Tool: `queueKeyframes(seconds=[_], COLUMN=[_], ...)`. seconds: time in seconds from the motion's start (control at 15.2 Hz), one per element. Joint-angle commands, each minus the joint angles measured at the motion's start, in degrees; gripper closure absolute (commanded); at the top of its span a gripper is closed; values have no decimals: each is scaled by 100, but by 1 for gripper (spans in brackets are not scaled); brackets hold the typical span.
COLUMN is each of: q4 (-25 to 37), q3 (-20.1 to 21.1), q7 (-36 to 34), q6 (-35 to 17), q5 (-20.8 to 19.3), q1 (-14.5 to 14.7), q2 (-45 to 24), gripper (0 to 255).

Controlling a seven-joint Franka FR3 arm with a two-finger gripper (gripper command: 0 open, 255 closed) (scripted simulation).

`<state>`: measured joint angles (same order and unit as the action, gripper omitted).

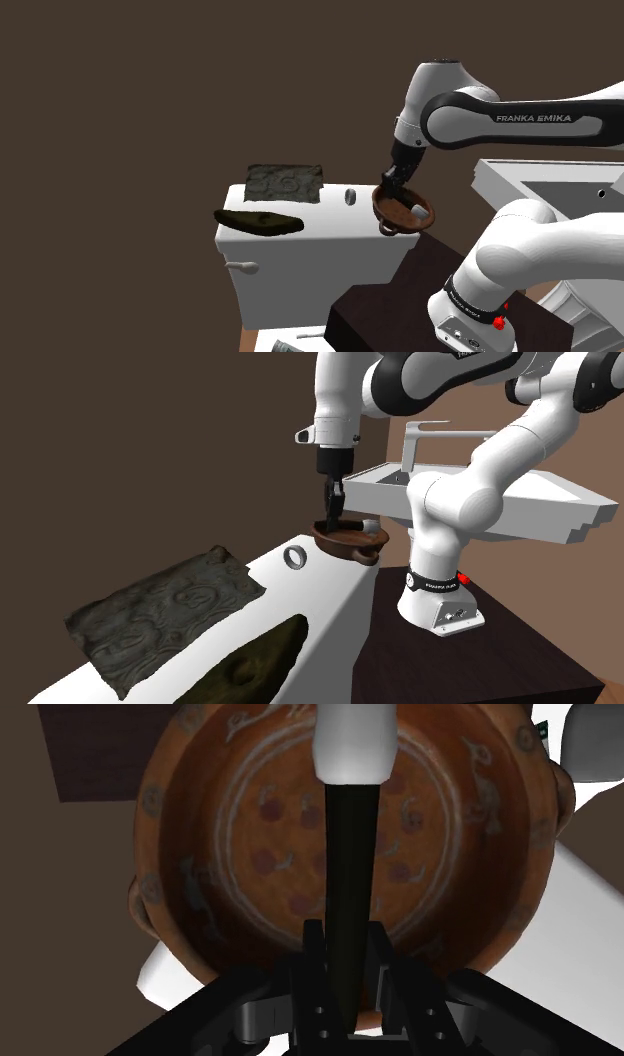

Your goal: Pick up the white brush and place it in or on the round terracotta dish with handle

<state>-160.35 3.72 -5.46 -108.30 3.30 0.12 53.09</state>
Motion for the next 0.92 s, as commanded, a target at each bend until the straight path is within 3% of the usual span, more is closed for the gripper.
queueKeyframes(seconds=[0.0,0.33,0.59,0.86], q4=[-6,-6,700,700], q3=[-1,0,-39,-39], q7=[1,0,-5,-6], q6=[4,2,757,757], q5=[-1,-1,-41,-41], q1=[-1,0,-18,-18], q2=[0,-3,46,47], gripper=[0,0,0,0])
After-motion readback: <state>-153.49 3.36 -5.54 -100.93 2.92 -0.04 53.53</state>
